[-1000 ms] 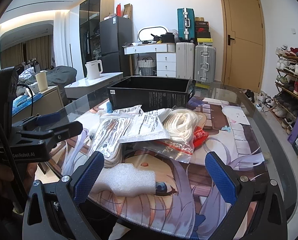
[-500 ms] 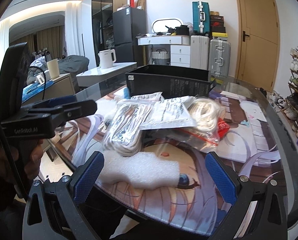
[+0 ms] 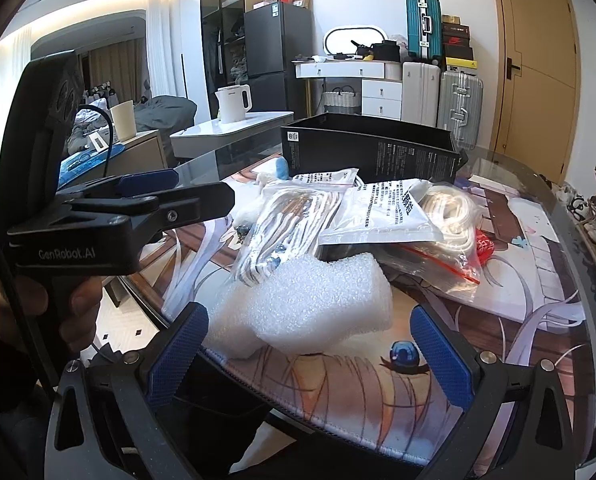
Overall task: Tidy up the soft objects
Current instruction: 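Close the right gripper on the white foam block and lift it, then grasp the clear bag of white rope with the left gripper while the right gripper holds the foam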
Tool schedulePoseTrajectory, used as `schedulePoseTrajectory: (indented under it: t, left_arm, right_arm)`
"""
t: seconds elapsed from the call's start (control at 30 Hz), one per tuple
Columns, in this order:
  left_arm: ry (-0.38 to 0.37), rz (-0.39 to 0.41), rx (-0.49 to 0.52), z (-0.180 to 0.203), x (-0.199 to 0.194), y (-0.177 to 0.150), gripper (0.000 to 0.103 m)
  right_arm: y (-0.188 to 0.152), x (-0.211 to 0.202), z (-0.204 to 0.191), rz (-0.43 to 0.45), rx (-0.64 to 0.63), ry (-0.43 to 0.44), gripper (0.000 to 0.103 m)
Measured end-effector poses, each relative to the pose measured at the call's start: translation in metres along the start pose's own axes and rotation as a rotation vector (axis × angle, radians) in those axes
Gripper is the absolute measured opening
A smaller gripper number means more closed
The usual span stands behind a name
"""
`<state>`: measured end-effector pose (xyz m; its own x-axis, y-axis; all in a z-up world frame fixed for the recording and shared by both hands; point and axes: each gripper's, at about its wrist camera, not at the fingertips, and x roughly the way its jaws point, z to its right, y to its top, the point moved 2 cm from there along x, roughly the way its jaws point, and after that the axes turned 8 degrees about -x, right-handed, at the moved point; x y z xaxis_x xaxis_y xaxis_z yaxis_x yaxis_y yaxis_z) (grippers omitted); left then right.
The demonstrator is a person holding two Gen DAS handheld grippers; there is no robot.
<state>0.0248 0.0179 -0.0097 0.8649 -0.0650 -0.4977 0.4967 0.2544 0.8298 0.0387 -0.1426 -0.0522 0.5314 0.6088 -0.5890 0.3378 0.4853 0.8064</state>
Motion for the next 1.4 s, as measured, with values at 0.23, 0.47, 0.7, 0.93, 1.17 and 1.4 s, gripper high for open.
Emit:
schedulePoseTrajectory:
  t: [0.23, 0.47, 0.7, 0.93, 1.17, 1.4]
  left_arm:
    - [-0.006, 0.000, -0.001, 0.000, -0.001, 0.001, 0.103]
    - [-0.008, -0.007, 0.022, 0.007, 0.001, -0.001, 0.103]
    - [-0.008, -0.019, 0.023, 0.009, 0.005, 0.000, 0.103]
    - [-0.017, -0.034, 0.029, 0.015, 0.007, 0.001, 0.103]
    - [-0.029, -0.078, 0.061, 0.034, 0.017, -0.003, 0.103]
    - [-0.034, -0.145, 0.075, 0.050, 0.036, -0.009, 0.102]
  right_arm:
    - [-0.001, -0.003, 0.008, 0.006, 0.023, 0.001, 0.102]
    - [-0.001, 0.003, 0.002, -0.015, -0.004, 0.002, 0.102]
    - [-0.003, 0.012, -0.001, -0.052, -0.012, -0.033, 0.093]
    - [-0.002, -0.011, 0.012, 0.011, 0.017, -0.060, 0.092]
    - [-0.008, -0.035, 0.035, 0.069, 0.090, -0.094, 0.092]
    - [-0.014, -0.046, 0.049, 0.085, 0.139, -0.153, 0.092]
